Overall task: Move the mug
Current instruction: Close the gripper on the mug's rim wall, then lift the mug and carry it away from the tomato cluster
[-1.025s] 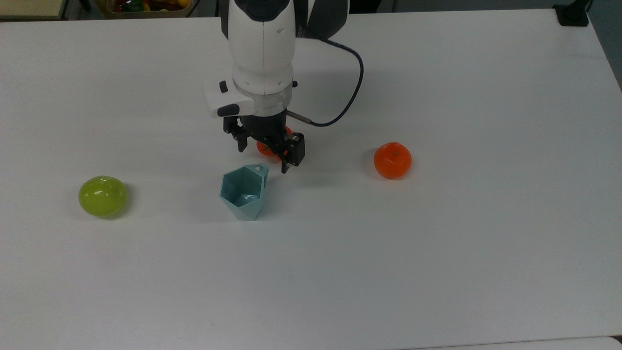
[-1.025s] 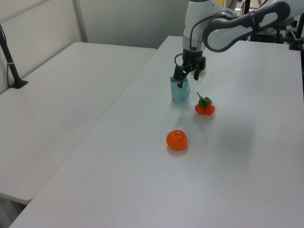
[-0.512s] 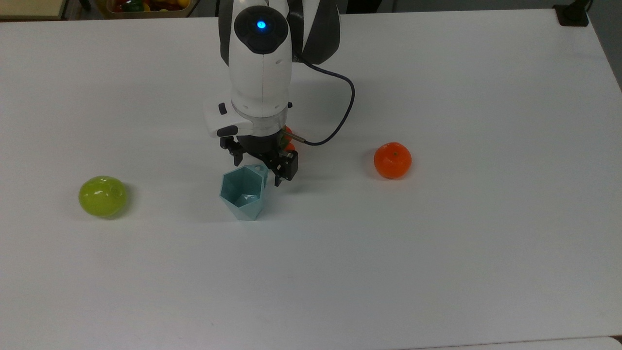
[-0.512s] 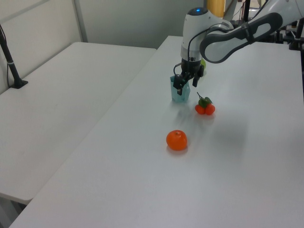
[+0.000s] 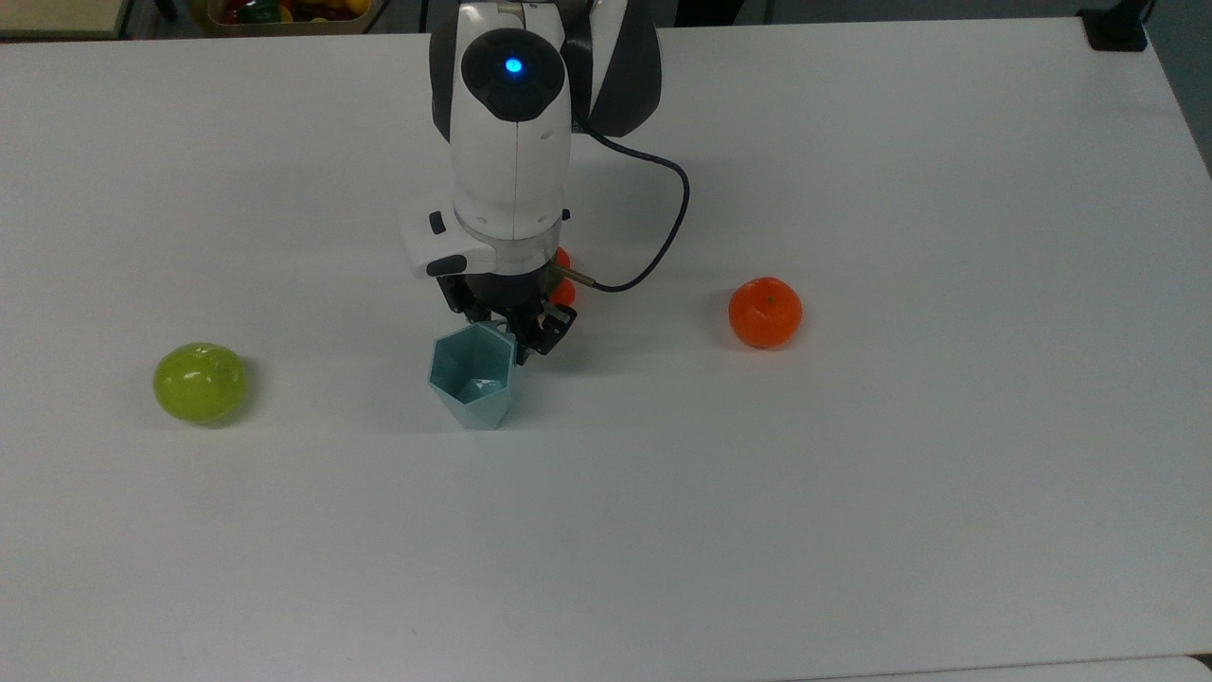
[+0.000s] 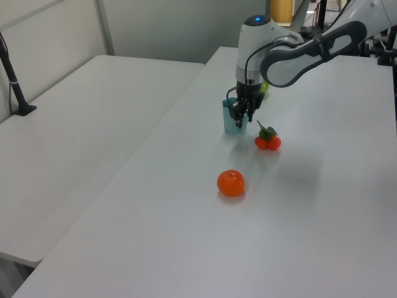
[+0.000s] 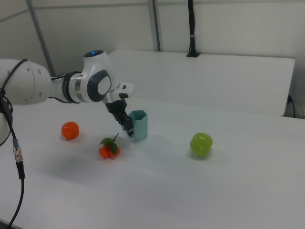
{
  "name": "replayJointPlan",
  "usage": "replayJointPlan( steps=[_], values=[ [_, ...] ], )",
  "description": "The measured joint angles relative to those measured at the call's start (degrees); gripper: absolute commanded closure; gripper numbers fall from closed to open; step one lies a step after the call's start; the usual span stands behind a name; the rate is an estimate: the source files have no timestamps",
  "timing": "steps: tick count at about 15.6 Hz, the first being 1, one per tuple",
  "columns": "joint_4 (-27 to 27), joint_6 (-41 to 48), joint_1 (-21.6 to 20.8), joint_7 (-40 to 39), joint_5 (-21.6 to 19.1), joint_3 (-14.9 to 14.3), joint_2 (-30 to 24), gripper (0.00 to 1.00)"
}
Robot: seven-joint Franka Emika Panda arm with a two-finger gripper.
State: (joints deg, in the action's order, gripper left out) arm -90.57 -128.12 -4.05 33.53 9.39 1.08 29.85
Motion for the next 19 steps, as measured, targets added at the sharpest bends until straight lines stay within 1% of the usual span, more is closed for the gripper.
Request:
replayJointPlan(
  steps=[1,2,4,5,6,15,19],
  values=[
    [-0.05,0.00,-0.02,0.00,0.02,0.00,0.01,0.67],
    [-0.09,0.00,-0.02,0.00,0.04,0.01,0.02,0.73],
    [-0.14,0.00,-0.04,-0.07,0.08,0.02,0.06,0.88],
    [-0.12,-0.10,-0.06,-0.09,0.13,0.03,0.06,0.96],
    [-0.04,-0.24,-0.06,-0.09,0.21,0.03,-0.07,1.00],
    [-0.01,-0.27,0.00,-0.10,0.23,0.03,-0.17,1.00],
    [0.34,-0.27,0.08,-0.14,0.23,0.03,-2.76,1.00]
  ],
)
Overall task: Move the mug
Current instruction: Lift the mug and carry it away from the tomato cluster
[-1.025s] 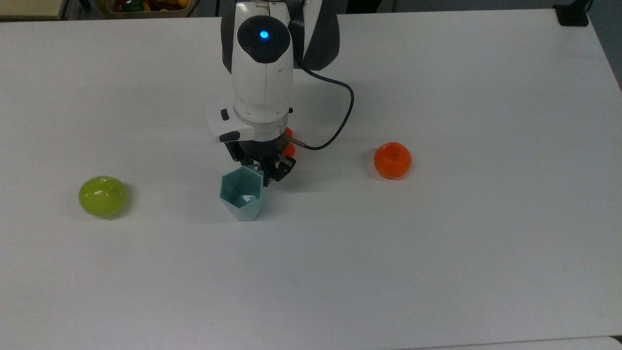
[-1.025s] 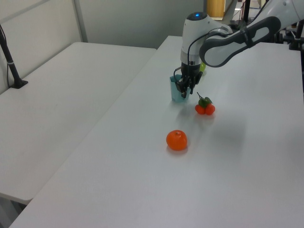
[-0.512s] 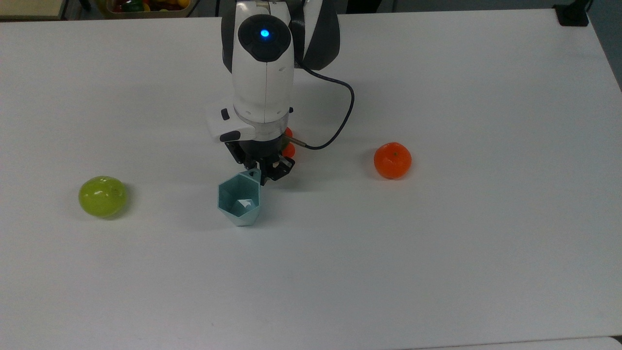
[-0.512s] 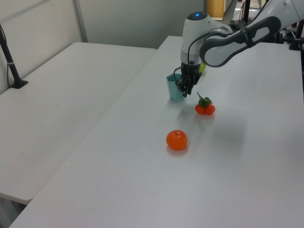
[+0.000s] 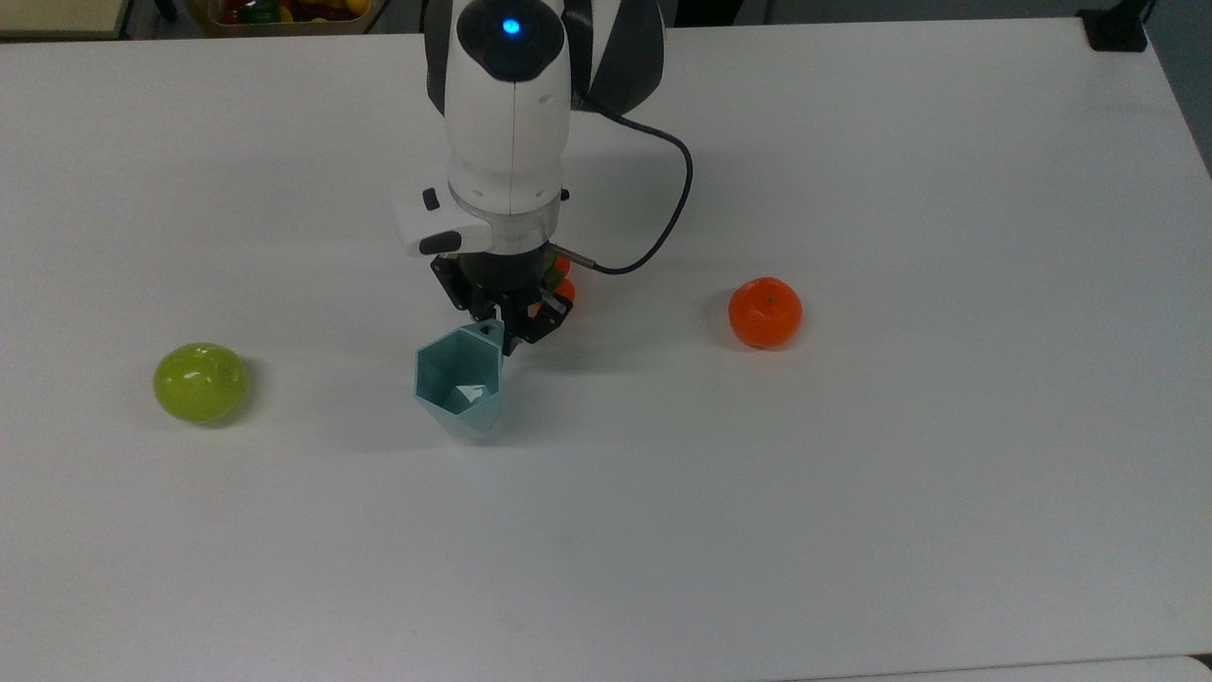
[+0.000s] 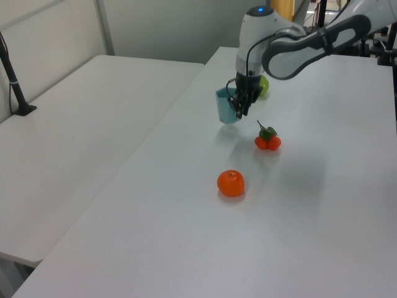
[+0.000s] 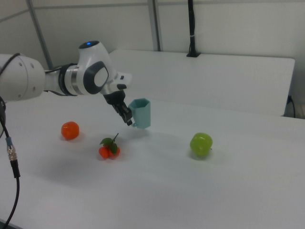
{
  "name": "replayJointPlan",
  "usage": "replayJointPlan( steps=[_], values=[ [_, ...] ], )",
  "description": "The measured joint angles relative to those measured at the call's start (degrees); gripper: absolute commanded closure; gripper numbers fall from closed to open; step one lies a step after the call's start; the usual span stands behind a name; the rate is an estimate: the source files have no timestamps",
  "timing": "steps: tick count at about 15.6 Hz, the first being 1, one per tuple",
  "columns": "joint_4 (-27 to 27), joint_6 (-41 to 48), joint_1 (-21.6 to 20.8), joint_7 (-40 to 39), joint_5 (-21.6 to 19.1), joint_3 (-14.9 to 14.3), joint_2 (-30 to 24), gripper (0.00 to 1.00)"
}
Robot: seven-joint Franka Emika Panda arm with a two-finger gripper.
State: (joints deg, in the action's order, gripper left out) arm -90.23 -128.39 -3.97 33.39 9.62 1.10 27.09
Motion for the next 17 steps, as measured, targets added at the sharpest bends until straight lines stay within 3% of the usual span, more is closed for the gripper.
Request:
replayJointPlan(
  steps=[5,11,13,17],
  values=[
    [-0.03,3.17,0.19,-1.57,-0.79,0.00,-6.86,1.00],
    [-0.39,21.39,0.18,-16.91,-8.91,0.01,-18.82,1.00],
    [-2.76,26.83,0.18,-23.48,-9.70,0.01,-22.55,1.00],
    [-12.40,31.08,0.20,-33.22,-9.80,-0.20,-29.99,1.00]
  ],
)
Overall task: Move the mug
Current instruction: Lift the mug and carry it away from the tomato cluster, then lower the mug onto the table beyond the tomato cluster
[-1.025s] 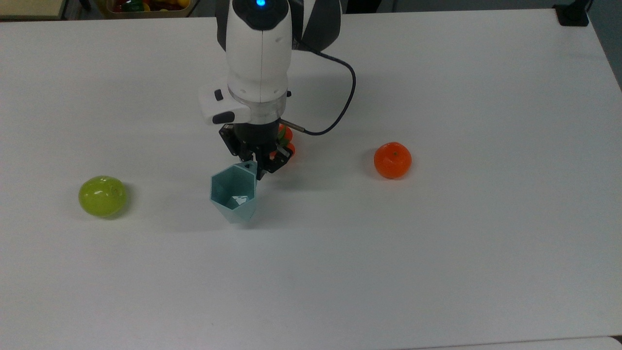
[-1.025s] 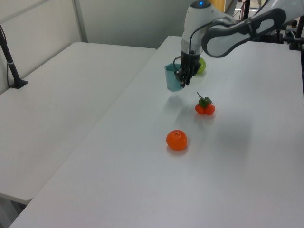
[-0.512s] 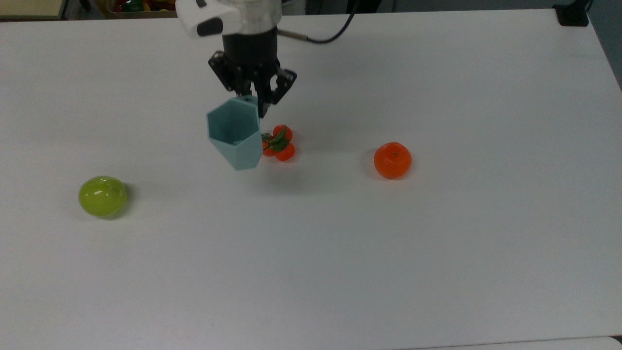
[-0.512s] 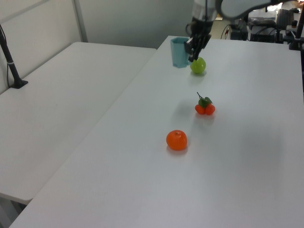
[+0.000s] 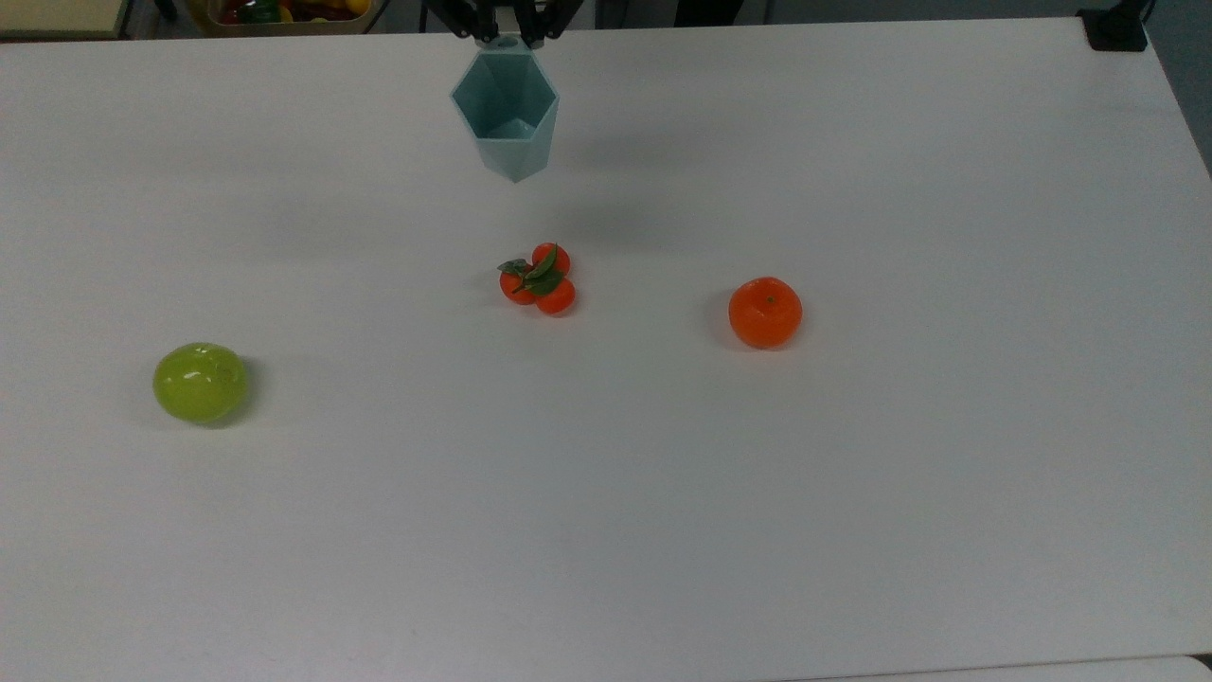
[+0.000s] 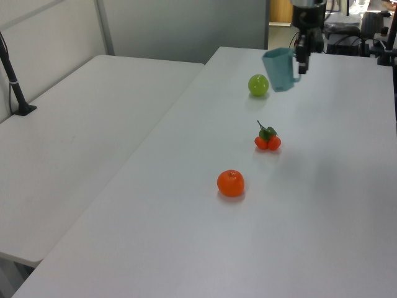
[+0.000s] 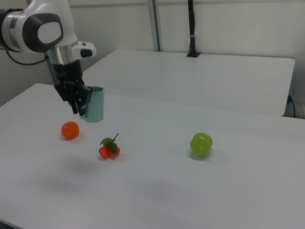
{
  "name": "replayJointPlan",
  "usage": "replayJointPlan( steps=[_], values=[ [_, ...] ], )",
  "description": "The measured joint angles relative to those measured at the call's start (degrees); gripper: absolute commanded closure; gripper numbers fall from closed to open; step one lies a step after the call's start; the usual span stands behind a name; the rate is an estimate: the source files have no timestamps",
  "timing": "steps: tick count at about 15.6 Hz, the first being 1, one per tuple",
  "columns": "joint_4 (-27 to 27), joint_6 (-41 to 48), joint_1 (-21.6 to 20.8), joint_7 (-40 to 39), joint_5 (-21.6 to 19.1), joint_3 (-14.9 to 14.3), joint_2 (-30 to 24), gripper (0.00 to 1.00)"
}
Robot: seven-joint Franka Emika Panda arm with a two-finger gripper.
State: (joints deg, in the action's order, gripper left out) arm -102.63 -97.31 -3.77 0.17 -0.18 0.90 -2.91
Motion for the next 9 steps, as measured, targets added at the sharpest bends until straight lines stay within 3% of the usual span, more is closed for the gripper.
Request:
replayJointPlan(
  steps=[9],
  values=[
    [-20.38,-0.70,0.18,-16.03,0.00,-5.99,-10.31,1.00]
  ],
)
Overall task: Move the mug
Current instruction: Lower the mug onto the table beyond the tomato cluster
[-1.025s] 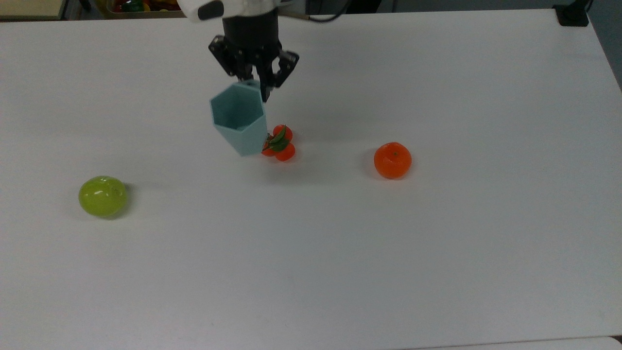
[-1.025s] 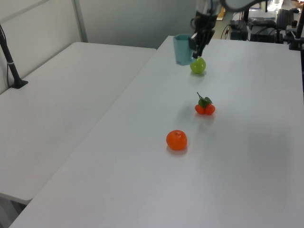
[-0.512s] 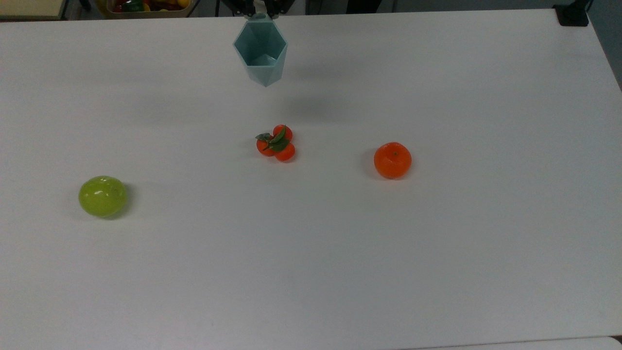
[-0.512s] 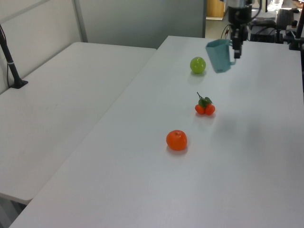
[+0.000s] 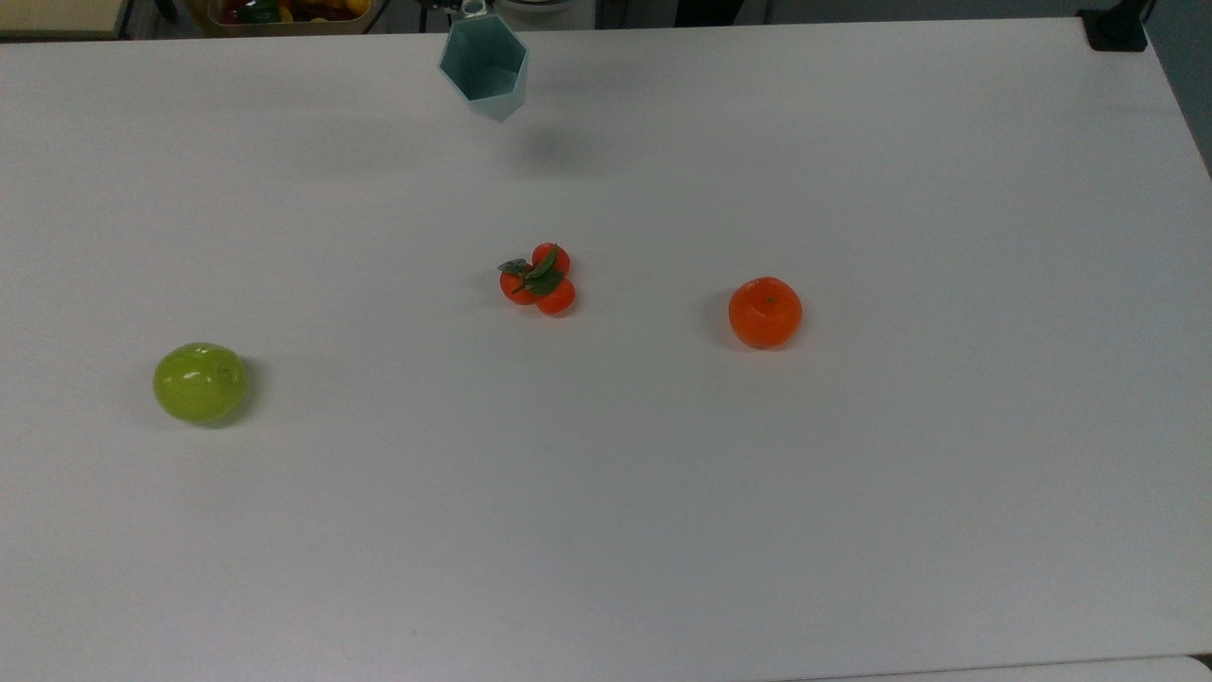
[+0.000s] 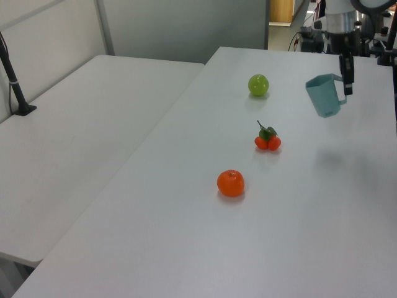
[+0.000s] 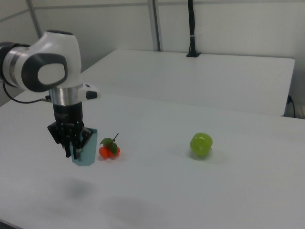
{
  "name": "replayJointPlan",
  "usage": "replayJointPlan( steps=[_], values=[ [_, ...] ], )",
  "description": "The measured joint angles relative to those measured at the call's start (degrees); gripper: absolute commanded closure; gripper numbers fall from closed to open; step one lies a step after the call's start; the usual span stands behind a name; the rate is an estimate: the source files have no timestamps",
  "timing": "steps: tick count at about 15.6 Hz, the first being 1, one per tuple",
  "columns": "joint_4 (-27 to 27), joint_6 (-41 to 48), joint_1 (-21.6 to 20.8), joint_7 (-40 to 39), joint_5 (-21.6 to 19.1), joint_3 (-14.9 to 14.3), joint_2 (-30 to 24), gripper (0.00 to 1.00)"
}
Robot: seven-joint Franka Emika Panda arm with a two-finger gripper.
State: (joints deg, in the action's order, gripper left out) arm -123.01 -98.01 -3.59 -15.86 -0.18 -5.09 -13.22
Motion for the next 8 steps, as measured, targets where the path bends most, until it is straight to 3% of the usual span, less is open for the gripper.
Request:
replayJointPlan(
  steps=[8],
  values=[
    [-11.16,-16.70,0.29,-0.97,0.00,-2.59,-1.09,1.00]
  ],
)
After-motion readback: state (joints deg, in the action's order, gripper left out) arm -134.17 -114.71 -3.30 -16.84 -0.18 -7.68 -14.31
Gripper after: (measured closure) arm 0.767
